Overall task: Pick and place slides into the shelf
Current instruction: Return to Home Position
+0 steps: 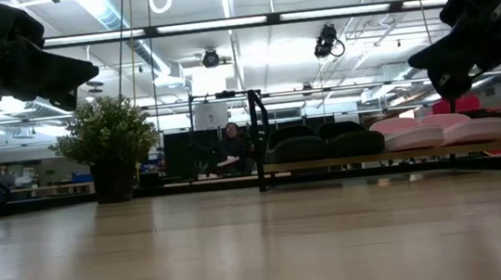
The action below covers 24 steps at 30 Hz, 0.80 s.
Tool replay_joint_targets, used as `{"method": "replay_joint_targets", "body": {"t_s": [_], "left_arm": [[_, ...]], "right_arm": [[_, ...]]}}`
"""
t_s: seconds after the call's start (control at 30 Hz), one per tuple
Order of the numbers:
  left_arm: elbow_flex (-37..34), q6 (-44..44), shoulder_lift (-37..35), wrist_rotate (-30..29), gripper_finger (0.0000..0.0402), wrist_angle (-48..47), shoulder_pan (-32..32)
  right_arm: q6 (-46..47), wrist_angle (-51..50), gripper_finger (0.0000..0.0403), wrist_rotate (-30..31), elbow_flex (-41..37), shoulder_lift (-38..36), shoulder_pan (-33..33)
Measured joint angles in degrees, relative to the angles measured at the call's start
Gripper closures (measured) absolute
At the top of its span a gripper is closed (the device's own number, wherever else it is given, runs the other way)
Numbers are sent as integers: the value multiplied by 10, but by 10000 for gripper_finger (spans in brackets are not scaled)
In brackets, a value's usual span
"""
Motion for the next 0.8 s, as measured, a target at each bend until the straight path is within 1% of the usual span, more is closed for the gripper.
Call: {"method": "replay_joint_targets", "body": {"t_s": [0.27,0.47,0.63,0.8], "left_arm": [[0,0,0,0,334,0,0],[0,0,0,0,337,0,0],[0,0,0,0,345,0,0],[0,0,0,0,344,0,0]], "right_arm": [[26,-31,403,0,7,-50,1],[34,-121,403,-10,35,-85,1],[41,-114,403,12,31,-104,1],[39,-108,403,13,31,-104,1]]}}
